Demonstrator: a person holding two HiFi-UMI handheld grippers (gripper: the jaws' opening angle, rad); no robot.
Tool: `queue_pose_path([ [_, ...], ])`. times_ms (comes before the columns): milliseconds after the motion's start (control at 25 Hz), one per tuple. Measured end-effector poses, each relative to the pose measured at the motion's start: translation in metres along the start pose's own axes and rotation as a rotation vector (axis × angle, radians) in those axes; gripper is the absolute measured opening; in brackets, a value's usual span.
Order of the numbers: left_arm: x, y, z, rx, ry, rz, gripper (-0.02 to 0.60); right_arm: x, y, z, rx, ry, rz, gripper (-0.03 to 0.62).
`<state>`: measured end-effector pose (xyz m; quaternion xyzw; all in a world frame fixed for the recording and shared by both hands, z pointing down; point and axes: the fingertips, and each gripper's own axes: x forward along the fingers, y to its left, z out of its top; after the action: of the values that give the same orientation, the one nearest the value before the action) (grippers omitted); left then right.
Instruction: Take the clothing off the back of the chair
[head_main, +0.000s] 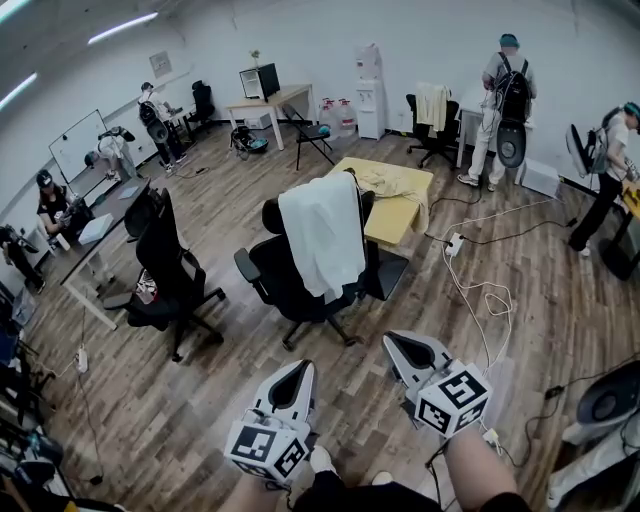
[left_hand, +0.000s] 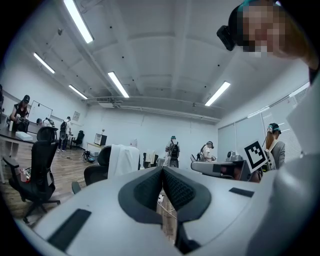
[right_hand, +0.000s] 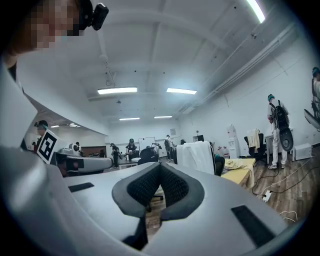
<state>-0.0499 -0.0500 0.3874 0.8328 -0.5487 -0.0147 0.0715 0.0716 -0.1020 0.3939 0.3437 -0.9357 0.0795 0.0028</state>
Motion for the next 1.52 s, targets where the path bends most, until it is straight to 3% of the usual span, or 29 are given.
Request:
queue_pose_path([
  [880,0.048,0.142,0.028,-0.003,-0.021,-0.157,0.018,0.143,0.003,0.025,-0.026,-0.019,-0.139,0.014],
  [1320,0.058,0.178,0.027,0.004,-0.011,-0.238,0.018,0.189,-0.002,0.031,-0.025,-0.018,-0.232,0.015],
  [1520,0.059,0.186,0.027,-0.007,-0.008,-0.25,0.018,0.206,-0.003,0.033,-0.029,-0.004,-0.225,0.024],
])
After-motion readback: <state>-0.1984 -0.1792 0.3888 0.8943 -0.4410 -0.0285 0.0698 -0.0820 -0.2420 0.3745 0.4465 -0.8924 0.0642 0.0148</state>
